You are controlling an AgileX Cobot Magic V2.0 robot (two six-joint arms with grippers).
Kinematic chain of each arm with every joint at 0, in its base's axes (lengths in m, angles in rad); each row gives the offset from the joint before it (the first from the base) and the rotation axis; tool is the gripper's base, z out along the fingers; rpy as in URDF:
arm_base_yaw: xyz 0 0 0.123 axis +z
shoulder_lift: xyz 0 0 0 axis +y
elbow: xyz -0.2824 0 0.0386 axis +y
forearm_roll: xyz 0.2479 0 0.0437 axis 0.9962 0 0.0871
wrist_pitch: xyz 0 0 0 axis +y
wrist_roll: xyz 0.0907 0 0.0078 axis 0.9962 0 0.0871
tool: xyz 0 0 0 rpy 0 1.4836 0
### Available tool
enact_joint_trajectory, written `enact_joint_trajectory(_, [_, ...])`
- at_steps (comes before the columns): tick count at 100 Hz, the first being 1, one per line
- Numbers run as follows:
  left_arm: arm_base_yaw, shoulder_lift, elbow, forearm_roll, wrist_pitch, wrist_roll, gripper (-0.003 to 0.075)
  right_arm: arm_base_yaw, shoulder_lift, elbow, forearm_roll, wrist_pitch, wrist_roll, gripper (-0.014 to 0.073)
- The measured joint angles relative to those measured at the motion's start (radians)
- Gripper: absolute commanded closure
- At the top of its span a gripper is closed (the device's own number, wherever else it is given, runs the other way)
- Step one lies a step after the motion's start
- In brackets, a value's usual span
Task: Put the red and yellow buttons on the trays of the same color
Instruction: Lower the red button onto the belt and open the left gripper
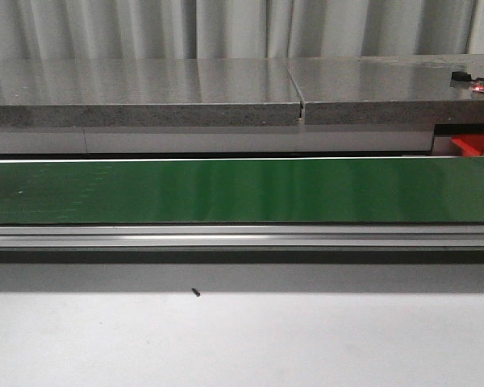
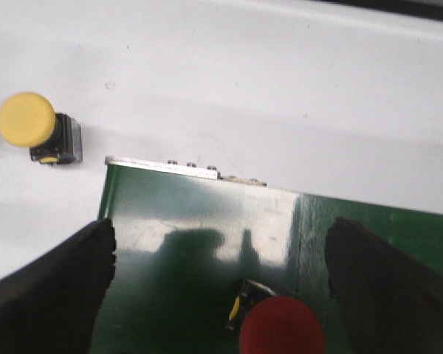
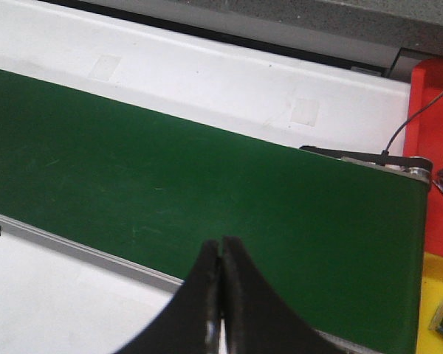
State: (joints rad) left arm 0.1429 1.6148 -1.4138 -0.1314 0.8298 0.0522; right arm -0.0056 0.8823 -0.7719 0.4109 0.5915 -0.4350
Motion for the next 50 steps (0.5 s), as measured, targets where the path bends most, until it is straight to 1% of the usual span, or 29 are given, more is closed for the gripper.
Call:
enact_joint_trajectory(10, [0.038, 0.0, -0.046, 0.0, 0.005, 0.0, 0.0153, 0.0, 0.0, 0.0, 0.0, 0.0, 0.0, 0.0662])
enact_joint_trajectory(17, [0.083, 0.0, -0.069, 0.0, 0.005, 0.0, 0.0153, 0.0, 0.0, 0.0, 0.0, 0.0, 0.0, 0.0662])
enact_joint_trajectory(36, [0.249, 0.017, -0.084, 0.017, 0.007, 0.0, 0.0153, 0.0, 0.0, 0.0, 0.0, 0.0, 0.0, 0.0662])
enact_joint_trajectory(50, [0.343, 0.071, -0.084, 0.048, 0.008, 0.0, 0.0153, 0.0, 0.0, 0.0, 0.0, 0.0, 0.0, 0.0662])
